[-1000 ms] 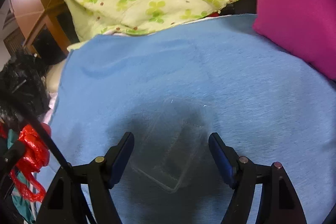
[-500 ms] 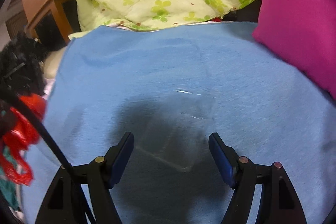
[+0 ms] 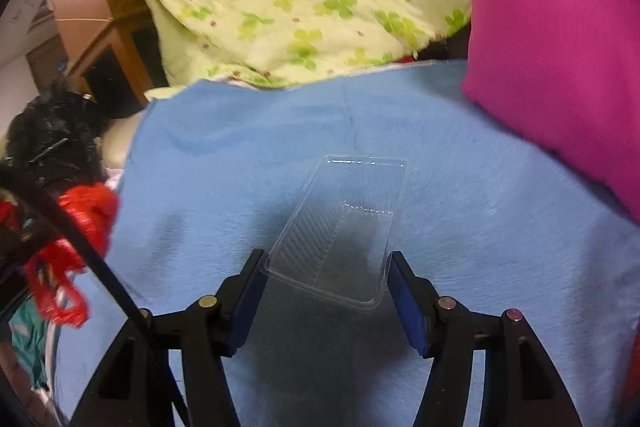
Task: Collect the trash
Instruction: 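Grasp the clear plastic container with right tool and lift it toward the red basket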
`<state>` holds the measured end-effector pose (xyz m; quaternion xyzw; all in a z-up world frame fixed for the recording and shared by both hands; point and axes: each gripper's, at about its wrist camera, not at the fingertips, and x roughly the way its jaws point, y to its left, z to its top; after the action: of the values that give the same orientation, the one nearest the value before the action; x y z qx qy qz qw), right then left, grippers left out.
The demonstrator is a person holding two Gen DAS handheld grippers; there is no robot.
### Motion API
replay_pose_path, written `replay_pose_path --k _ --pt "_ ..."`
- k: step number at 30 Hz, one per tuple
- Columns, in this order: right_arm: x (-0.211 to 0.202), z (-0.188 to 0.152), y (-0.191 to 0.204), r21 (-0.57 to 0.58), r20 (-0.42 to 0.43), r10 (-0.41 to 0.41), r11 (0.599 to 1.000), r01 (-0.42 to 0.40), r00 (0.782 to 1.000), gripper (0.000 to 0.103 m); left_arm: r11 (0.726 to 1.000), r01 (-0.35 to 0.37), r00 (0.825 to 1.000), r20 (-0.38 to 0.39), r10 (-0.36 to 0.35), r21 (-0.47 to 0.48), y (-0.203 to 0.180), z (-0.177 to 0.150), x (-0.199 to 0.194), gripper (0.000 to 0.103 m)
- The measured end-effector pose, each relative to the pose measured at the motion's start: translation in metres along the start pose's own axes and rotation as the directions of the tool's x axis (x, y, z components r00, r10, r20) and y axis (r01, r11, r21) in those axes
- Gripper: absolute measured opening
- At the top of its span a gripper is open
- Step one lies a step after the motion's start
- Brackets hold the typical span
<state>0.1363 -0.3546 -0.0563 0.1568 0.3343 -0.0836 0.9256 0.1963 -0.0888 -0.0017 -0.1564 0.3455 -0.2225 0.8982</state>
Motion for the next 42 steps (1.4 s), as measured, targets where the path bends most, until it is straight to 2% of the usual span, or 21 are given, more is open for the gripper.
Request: replay_pose_path --k 6,15,22,27,32,38,42 --pt "-0.067 -0.007 -0.018 -0.021 0.081 0.046 0.999 -0.044 0.996 0.064 0.994 -0.007 0.999 0.039 0.003 0.107 -0.045 -0.011 -0.018 0.03" --pt "-0.172 -0.028 -0.039 -0.041 0.201 0.073 0.997 -0.066 0.977 0.064 0.963 0.01 0.995 0.092 -0.036 0.269 -0.113 -0.044 -0.068 0.03" --pt "-0.242 -0.055 -0.068 -0.029 0.29 0.091 0.996 -0.087 0.953 0.064 0.9 -0.045 0.983 0.181 -0.038 0.434 -0.174 -0.081 -0.119 0.03" --pt "-0.283 -0.069 -0.094 0.008 0.375 0.064 0.997 -0.072 0.925 0.064 0.859 -0.06 0.98 0.194 -0.047 0.509 -0.205 -0.106 -0.14 0.03" --pt "-0.314 -0.081 -0.122 0.068 0.434 0.015 0.996 -0.049 0.901 0.064 0.834 -0.076 0.979 0.2 -0.042 0.547 -0.223 -0.118 -0.15 0.03" --pt "-0.341 -0.093 -0.156 0.141 0.478 -0.038 0.989 -0.033 0.877 0.064 0.82 -0.072 0.978 0.202 -0.054 0.567 -0.231 -0.123 -0.153 0.03" --pt "-0.352 -0.103 -0.173 0.184 0.487 -0.073 0.983 -0.021 0.87 0.064 0.818 -0.058 0.981 0.184 -0.059 0.573 -0.235 -0.124 -0.146 0.03"
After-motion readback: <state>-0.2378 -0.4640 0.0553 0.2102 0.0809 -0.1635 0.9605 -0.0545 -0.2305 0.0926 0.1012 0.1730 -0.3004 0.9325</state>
